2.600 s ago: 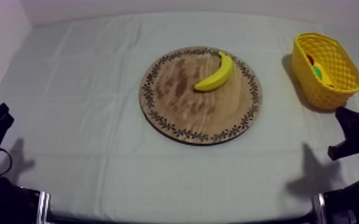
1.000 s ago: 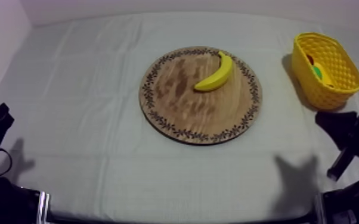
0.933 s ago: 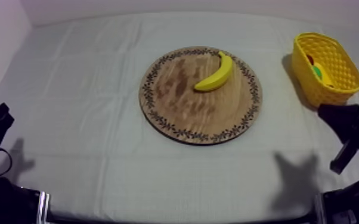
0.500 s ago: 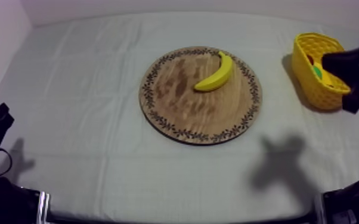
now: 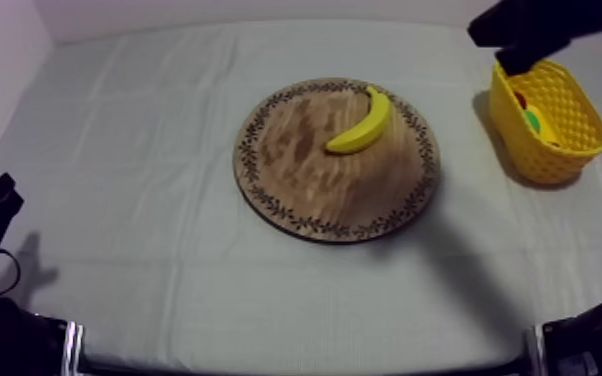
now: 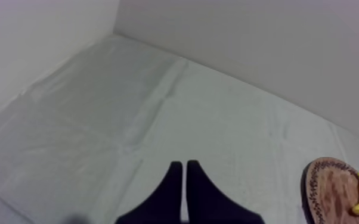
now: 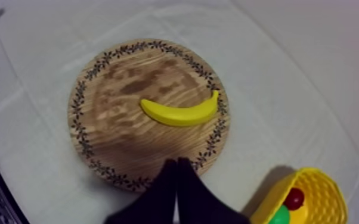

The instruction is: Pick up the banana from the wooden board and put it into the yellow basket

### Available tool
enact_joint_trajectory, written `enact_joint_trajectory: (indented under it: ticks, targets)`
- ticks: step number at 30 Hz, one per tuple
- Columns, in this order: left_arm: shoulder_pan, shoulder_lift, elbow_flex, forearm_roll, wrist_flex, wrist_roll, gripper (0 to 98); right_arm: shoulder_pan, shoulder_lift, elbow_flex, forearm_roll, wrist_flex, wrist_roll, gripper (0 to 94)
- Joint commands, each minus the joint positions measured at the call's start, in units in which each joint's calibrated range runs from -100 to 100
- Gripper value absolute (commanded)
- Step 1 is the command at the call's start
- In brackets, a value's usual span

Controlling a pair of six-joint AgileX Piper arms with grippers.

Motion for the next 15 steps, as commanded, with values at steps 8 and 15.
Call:
enact_joint_trajectory:
  ticks: [8,15]
  targets:
    - [0.0,0.0,0.0,-0.01,0.0,0.0,0.1,1.6,22.8,-27.4,0.6,15.8,8.7,0.7]
    - [0.0,0.0,0.0,-0.01,0.0,0.0,0.1,1.3,32.5,-39.2,2.4,23.7,14.3,0.7]
